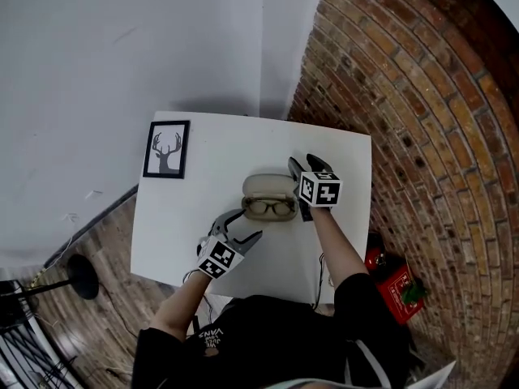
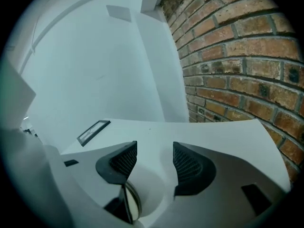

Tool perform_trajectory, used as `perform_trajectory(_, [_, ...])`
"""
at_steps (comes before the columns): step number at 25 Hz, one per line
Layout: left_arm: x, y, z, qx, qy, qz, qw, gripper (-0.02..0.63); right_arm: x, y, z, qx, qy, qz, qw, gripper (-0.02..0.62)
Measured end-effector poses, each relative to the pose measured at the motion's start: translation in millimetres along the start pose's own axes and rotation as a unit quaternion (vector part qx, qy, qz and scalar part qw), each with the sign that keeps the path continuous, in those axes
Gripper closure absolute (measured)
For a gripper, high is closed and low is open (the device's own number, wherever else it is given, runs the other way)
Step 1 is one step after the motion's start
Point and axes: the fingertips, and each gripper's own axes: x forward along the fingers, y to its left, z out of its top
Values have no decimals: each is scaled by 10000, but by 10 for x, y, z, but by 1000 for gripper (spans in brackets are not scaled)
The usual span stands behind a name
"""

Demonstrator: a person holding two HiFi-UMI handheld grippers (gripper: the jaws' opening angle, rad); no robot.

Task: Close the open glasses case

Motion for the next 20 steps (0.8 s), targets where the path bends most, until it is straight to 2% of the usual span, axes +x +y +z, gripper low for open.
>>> perform_trajectory(6, [0, -25, -114, -9, 80, -30, 10000, 308, 14, 86, -169, -164, 279, 69, 9995, 376])
perform_trajectory(20, [7, -186, -387, -155, 300, -237, 9991, 307, -524, 352, -222, -314, 40, 114, 9994, 379])
